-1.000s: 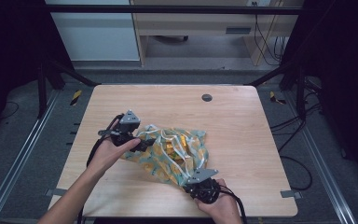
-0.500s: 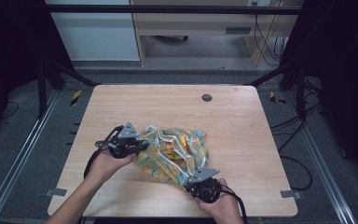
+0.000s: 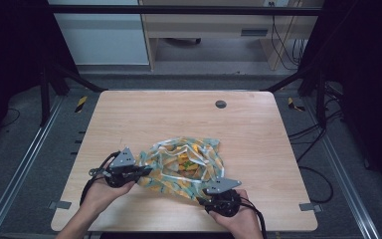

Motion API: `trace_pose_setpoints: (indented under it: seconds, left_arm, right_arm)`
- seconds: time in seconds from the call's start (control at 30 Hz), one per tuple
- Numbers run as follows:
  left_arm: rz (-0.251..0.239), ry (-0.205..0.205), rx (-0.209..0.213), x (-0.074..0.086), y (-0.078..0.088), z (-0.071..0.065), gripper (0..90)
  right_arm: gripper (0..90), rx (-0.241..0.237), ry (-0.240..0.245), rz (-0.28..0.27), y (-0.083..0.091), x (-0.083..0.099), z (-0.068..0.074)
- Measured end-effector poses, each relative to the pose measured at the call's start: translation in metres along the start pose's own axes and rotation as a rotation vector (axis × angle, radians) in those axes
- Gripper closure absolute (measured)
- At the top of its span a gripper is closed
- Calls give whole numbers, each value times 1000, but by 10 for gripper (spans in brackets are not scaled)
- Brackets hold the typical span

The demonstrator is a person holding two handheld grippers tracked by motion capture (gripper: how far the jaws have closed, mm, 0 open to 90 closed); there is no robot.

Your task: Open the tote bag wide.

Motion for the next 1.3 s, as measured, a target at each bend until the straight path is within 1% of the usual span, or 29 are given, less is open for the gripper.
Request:
trace_pose_setpoints:
  seconds: [0.03, 0.1, 0.2, 0.27, 0.33, 0.37, 0.43, 0.57, 0.63, 0.67, 0.7, 0.73, 0.8, 0.87, 1.0, 1.07, 1.1, 1.17, 1.2, 1.23, 1.27, 1.3]
  left_arm:
    - [7, -1, 10, 4, 0, -2, 873]
    - [17, -6, 20, 12, 0, -4, 873]
    - [24, -2, 30, 22, -2, -7, 872]
    - [37, -13, 36, 28, -3, -8, 873]
    - [55, -31, 37, 33, -4, -9, 873]
    - [62, -37, 34, 35, -4, -9, 873]
    - [70, -42, 25, 38, -4, -7, 872]
    - [91, -47, -14, 45, -2, 0, 870]
    - [105, -36, -23, 50, -1, 3, 867]
    - [119, -46, -25, 53, -2, 3, 864]
    - [126, -52, -31, 54, -2, 3, 858]
    - [131, -60, -31, 55, -1, 3, 858]
    - [136, -73, -38, 55, -2, 2, 858]
    - [144, -77, -45, 57, -2, 4, 857]
    - [146, -61, -40, 60, -2, 5, 861]
    - [144, -58, -42, 60, -3, 6, 862]
    - [143, -59, -43, 60, -3, 5, 861]
    - [142, -60, -43, 60, -2, 5, 862]
    - [140, -61, -43, 60, -2, 5, 861]
    - [139, -60, -43, 60, -2, 5, 861]
    - [138, -60, -43, 60, -2, 6, 861]
    - [136, -58, -44, 59, -1, 6, 861]
  right_arm:
    - [579, 12, -3, -9, 2, -1, -1]
    - [571, 17, -3, -14, 4, -3, -1]
    - [554, 23, 3, -46, 10, -7, -2]
    - [553, 27, 1, -54, 12, -9, -2]
    - [553, 48, -2, -72, 18, -13, -5]
    - [553, 48, -2, -72, 18, -13, -5]
    - [553, 58, -16, -98, 22, -18, -9]
    - [559, 84, -28, -136, 32, -24, -15]
    - [569, 106, -33, -153, 36, -26, -21]
    - [570, 114, -36, -155, 37, -28, -23]
    - [567, 130, -39, -165, 39, -33, -29]
    - [567, 130, -39, -165, 39, -33, -29]
    - [560, 140, -41, -183, 42, -40, -35]
    - [558, 151, -41, -193, 44, -47, -38]
    - [578, 176, -32, -216, 48, -65, -48]
    - [595, 170, -28, -211, 47, -73, -52]
    - [592, 162, -23, -194, 42, -78, -55]
    - [590, 159, -17, -186, 39, -80, -56]
    - [583, 159, -18, -179, 36, -81, -58]
    - [560, 145, -20, -162, 27, -83, -59]
    - [554, 141, -15, -149, 23, -82, -59]
    - [554, 141, -15, -149, 23, -82, -59]
Point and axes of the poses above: each handheld gripper's, and its own axes: y roughly backward along the jaws, x roughly out of its underside, z roughly to its left, the point moved 8 cm from there along -y, roughly forward along the jaws, and after that the axes turned 8 degrees about -z, right-handed, at the moved point
